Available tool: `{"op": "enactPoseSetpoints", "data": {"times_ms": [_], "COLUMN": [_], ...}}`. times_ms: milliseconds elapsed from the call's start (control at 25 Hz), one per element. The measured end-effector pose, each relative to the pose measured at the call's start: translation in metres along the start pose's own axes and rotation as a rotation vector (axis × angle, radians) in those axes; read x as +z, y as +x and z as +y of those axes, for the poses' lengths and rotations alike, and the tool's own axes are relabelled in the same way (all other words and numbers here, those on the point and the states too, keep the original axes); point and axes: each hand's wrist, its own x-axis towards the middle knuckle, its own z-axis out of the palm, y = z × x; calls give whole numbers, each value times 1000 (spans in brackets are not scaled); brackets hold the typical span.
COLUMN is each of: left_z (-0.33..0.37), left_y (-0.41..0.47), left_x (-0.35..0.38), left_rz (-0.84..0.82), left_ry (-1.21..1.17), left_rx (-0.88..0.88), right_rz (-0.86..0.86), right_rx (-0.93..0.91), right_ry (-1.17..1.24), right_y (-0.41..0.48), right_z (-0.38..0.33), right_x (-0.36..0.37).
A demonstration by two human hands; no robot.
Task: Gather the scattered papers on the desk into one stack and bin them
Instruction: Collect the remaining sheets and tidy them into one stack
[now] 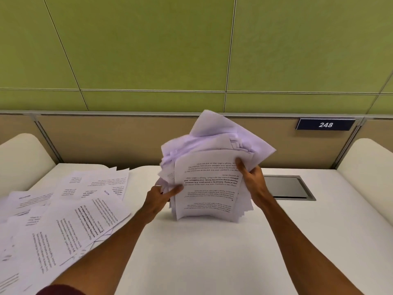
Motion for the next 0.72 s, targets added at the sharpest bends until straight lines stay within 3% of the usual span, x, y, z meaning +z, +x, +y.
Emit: {"op": "enactPoseSetpoints", "data": {"times_ms": [80,200,400,480,520,720], "left_z": [6,25,59,62,62,42], "left_y": [3,21,17,16,17,13], "left_x": [-6,-4,6,16,22,24], "left_rz": [-43,58,189,197,202,113], "left_ry": [175,486,8,-161,-129,317], "left_rx": [41,147,331,226,171,-169], "right_rz": [-13,-46,19,26,18,-94], "right_rx": [39,65,44,23,10,-71], "right_ry": [-28,-21,67,47,15,-244], "right_y": [-2,-4,1,1,0,-1], "right_z": [-1,0,1,2,3,12], "right_x": [-2,-3,5,8,9,1]}}
